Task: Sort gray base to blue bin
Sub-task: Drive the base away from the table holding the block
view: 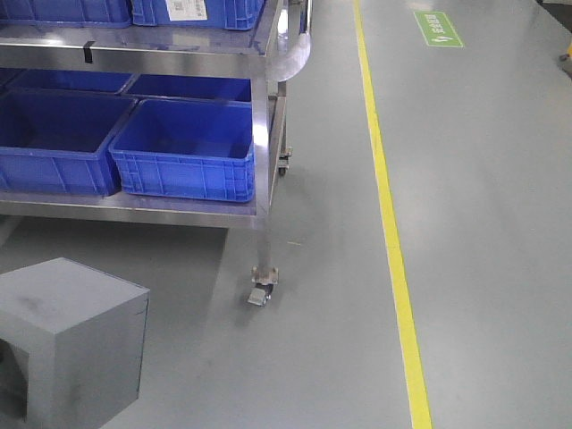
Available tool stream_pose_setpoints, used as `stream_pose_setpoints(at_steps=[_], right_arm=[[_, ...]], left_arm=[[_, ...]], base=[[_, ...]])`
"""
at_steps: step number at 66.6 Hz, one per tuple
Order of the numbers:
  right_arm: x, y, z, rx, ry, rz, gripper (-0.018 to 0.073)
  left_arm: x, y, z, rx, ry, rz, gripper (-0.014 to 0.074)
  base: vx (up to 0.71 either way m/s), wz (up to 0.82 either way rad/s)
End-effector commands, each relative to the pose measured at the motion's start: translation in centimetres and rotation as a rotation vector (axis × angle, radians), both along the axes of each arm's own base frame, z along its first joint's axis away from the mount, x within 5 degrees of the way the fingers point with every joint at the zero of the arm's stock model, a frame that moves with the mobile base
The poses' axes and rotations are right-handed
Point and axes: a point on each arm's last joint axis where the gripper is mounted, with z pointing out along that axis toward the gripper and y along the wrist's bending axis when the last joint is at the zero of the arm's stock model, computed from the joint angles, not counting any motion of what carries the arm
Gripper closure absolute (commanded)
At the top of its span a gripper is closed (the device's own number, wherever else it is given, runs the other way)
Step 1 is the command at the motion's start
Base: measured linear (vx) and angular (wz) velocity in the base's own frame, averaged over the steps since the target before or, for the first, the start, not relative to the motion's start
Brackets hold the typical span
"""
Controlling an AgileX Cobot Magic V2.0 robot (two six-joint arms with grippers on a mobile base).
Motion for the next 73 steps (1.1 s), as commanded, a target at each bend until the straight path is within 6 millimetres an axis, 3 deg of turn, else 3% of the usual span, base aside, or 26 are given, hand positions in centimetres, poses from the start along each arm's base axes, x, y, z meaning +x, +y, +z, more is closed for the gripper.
stream_pose_setpoints(at_steps=[1, 29, 73], right_arm=[[0.04, 0.02, 0.56, -0.021, -0.080, 0.003, 0.0564], [0.04, 0.02, 0.56, -0.021, -0.080, 0.003, 0.0564], [0.04, 0.02, 0.57, -0.021, -0.081, 0.003, 0.0564]], left_arm=[[-0.05, -0.21, 1.85, -0.074, -0.100, -0.023, 0.0603], [-0.05, -0.21, 1.85, -0.074, -0.100, -0.023, 0.0603], [-0.05, -0.21, 1.85, -0.074, -0.100, -0.023, 0.0603]], base=[[0.39, 0.07], [0.35, 0.34], [0.28, 0.93]])
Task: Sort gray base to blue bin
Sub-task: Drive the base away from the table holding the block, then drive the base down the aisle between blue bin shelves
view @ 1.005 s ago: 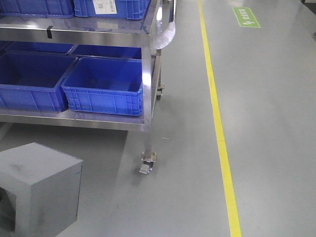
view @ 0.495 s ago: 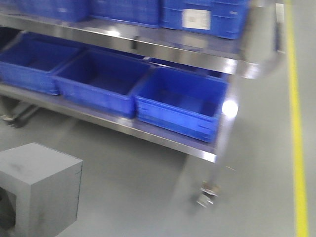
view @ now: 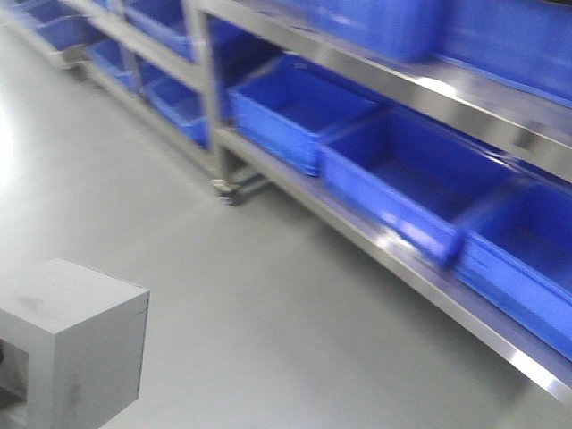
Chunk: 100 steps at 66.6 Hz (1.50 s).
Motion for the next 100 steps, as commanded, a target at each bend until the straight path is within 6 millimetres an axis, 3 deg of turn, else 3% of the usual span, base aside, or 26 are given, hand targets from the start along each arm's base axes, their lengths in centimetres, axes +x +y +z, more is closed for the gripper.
stream_pose_setpoints(at_steps=[1, 61, 100], right_arm=[[0.04, 0.02, 0.57, -0.021, -0.081, 0.003, 0.0564], [0.04, 0.02, 0.57, -0.021, -0.080, 0.003, 0.0564], [0.04, 0.02, 0.56, -0.021, -0.080, 0.003, 0.0564]], left_arm=[[-0.05, -0.21, 1.85, -0.074, -0.100, -0.023, 0.0603], [-0.05, -0.21, 1.85, -0.074, -0.100, -0.023, 0.0603], [-0.05, -0.21, 1.85, -0.074, -0.100, -0.023, 0.0603]], base=[[0.24, 0.84], [0.25, 0.70], [0.33, 0.13]])
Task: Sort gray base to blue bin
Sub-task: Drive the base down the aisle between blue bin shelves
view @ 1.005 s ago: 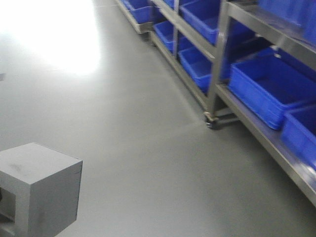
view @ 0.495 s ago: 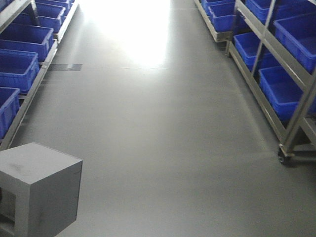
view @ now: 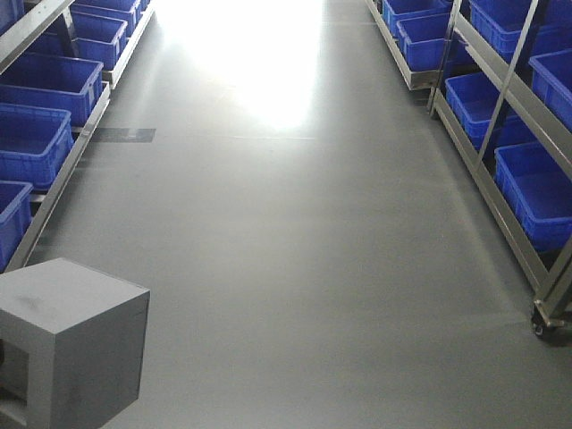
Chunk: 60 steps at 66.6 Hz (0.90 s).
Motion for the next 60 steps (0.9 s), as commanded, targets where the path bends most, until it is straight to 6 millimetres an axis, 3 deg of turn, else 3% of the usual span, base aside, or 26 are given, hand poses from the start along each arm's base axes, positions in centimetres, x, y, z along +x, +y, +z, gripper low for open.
stream_pose_setpoints(at_steps=[1, 60], right_arm=[[0.04, 0.02, 0.56, -0.021, -0.080, 0.003, 0.0564], [0.04, 0.02, 0.56, -0.021, -0.080, 0.003, 0.0564]], left_arm=[[-0.05, -0.21, 1.86, -0.074, -0.101, -0.023, 0.0603], [-0.05, -0.21, 1.86, -0.074, -0.101, -0.023, 0.0603]], base=[[0.38, -0.04], [0.42, -0.01]])
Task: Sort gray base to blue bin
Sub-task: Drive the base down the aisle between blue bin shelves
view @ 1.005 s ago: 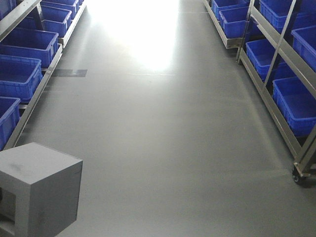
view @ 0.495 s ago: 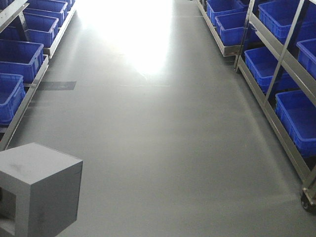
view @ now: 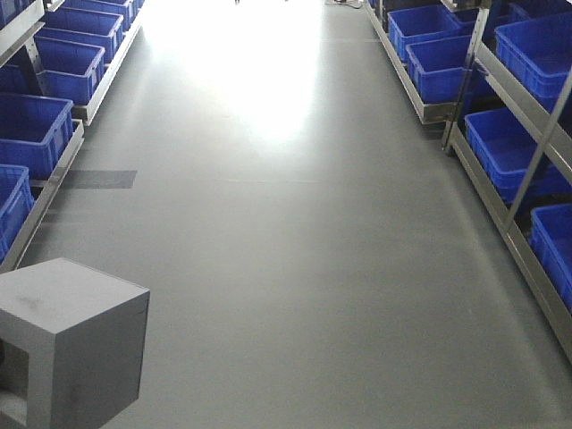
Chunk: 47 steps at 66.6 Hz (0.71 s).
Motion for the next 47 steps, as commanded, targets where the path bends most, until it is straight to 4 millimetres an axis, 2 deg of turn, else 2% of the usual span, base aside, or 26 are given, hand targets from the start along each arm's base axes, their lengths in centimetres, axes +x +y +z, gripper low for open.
stream_pose_setpoints(at_steps=[1, 47], right_arm=[[0.04, 0.02, 0.56, -0.021, -0.080, 0.003, 0.0564], [0.04, 0.02, 0.56, -0.021, -0.080, 0.003, 0.0564]], left_arm=[[-0.05, -0.21, 1.86, -0.074, -0.101, -0.023, 0.0603], [-0.05, -0.21, 1.86, -0.074, -0.101, -0.023, 0.0603]], base=[[0.44, 0.05], [0.42, 0.04]])
